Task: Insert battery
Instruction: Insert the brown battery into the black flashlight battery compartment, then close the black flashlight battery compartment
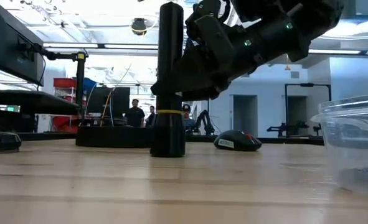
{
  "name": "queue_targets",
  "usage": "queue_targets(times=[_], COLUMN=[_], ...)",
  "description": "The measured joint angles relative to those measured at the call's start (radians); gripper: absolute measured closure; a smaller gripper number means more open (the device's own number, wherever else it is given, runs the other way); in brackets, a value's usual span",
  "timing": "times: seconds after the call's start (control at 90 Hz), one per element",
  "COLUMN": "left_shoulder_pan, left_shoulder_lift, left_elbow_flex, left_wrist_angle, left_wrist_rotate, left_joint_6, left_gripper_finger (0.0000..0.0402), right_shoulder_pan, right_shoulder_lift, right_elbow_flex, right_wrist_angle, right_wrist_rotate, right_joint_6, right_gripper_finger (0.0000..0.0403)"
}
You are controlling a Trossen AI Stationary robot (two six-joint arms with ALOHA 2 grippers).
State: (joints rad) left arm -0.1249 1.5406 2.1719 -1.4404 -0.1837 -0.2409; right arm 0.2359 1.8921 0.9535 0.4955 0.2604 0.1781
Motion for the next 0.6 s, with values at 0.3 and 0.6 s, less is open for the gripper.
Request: queue_targets(times=[0.3,0.6], left_shoulder_pan=[0.0,0.0], left_shoulder_lift=[0.0,-0.001], left_elbow_flex=[0.0,-0.013], left_wrist_angle=[-0.026,-0.135], left_wrist_rotate=[0.0,0.0], left_joint_6=[0.0,-0.052], left_gripper_finger=[0.0219,0.0219], right_shoulder_pan=[0.006,0.064], right_shoulder_lift=[-0.16,-0.468], right_elbow_flex=[0.0,0.0], right_wrist_angle=[-0.257,-0.758], right_wrist_rotate=[0.0,-0.004], right_joint_6=[-0.003,0.155], right_gripper_finger=[0.0099,0.0097])
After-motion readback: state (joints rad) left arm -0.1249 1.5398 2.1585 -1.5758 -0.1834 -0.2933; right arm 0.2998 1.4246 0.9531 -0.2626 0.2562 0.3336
